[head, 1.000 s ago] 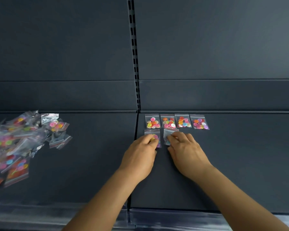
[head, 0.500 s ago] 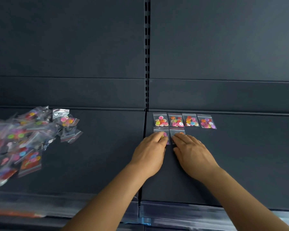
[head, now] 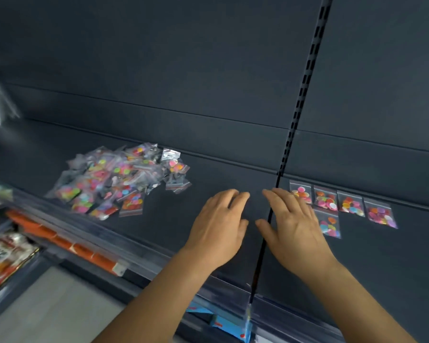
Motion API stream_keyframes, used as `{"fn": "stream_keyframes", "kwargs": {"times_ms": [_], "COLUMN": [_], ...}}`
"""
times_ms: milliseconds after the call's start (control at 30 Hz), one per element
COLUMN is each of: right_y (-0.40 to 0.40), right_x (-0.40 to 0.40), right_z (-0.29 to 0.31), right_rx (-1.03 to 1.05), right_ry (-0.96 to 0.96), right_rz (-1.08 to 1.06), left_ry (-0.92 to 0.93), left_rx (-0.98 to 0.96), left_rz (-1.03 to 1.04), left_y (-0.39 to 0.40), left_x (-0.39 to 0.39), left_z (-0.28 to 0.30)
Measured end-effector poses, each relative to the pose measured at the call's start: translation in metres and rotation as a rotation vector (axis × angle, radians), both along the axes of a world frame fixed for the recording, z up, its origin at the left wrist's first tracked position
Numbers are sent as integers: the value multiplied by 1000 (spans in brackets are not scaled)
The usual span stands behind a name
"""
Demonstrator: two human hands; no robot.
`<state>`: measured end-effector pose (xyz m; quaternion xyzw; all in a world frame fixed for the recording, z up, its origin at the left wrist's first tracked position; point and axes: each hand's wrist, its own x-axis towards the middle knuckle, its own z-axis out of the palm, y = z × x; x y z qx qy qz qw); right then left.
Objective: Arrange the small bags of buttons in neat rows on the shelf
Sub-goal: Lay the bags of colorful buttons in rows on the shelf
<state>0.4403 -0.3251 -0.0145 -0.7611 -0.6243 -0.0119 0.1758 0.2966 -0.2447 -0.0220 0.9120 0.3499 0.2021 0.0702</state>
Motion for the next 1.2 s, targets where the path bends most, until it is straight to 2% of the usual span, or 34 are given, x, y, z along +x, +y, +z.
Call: {"fn": "stream_keyframes", "kwargs": {"times_ms": [267,533,767,867,967,1067,1200], "right_y": [69,139,175,186,194,201,203], "right_x": [-96,-189,-239,-248,-251,-251,-250], "right_z": [2,-16,-33,-40,-41,-39,-39], "right_rx": [15,-33,-87,-142,-151,-94,-118], "right_ry": [31,86,125,130,195,310,368], "right_rz": [177,155,117,139,144,69,-234], "left_ry": [-19,49,99,148,95,-14,-95], "left_rx": [5,-39,-59,-120,-247,-279,-336], "left_rz": [168,188,217,239,241,220,245], "left_y": [49,123,169,184,190,196,198], "left_x": [-107,-201,-259,-275,-281,-277,-270], "left_z": [0,-18,-28,-31,-32,-30,-30]}}
